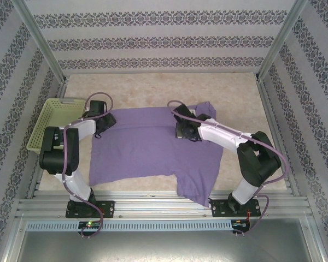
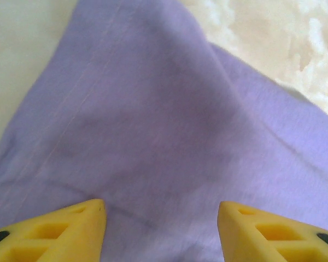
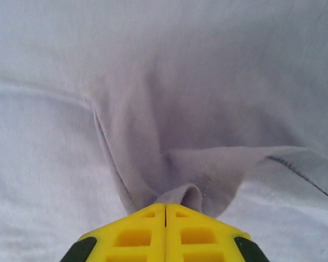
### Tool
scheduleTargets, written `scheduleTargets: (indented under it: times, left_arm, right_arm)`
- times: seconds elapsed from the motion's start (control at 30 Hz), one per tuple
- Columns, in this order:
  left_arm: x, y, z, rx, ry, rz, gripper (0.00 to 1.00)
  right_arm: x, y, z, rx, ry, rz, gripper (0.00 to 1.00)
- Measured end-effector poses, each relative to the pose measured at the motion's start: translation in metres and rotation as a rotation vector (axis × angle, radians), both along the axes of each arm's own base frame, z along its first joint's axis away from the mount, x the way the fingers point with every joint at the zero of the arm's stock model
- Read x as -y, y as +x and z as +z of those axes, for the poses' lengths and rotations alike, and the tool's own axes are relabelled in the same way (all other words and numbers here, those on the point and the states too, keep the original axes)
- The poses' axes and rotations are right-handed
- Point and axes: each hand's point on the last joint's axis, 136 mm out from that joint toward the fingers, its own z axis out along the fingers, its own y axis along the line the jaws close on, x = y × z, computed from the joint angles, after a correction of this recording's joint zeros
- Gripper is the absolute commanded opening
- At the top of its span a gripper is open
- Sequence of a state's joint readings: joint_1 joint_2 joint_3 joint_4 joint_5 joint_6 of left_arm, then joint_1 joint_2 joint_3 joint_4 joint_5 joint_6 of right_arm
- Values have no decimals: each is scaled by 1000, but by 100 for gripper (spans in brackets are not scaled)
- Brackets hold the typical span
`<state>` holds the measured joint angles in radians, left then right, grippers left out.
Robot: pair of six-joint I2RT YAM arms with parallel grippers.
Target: Fold the inside-out t-shirt
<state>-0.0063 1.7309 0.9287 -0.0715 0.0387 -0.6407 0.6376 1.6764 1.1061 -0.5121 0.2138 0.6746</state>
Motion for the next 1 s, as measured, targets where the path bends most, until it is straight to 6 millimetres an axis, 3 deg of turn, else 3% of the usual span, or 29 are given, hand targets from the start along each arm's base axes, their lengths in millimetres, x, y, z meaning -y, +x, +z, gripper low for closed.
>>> scheduleTargets:
  times: [0.13,0.23,0.4,0.5,0.63,0.83,0.9,1.0]
  left_arm:
    - [-8,-12,14,31,30,34,56]
    - [-10,-11,27,63,41,43,56]
    - [-6,7,40,89,43,17,56]
    - [0,23,44,98,46,-9,56]
    - [5,39,28,57,45,-41,57]
    - [7,44,-10,-45,47,-63,58]
    - [6,46,-9,-43,49,-60,58]
    - [6,52,-10,-43,49,-60,59]
  right_arm:
    - [1,-31,-24,-80,-19,11,33]
    - [5,-38,-16,-77,-17,18,41]
    - [29,-12,25,27,49,-62,44]
    - [54,6,30,48,58,-134,44]
    - [78,29,13,0,36,-200,45]
    - [100,46,-43,-157,10,-252,45]
    - [108,52,-55,-195,7,-274,46]
    - [114,77,-50,-194,25,-291,46]
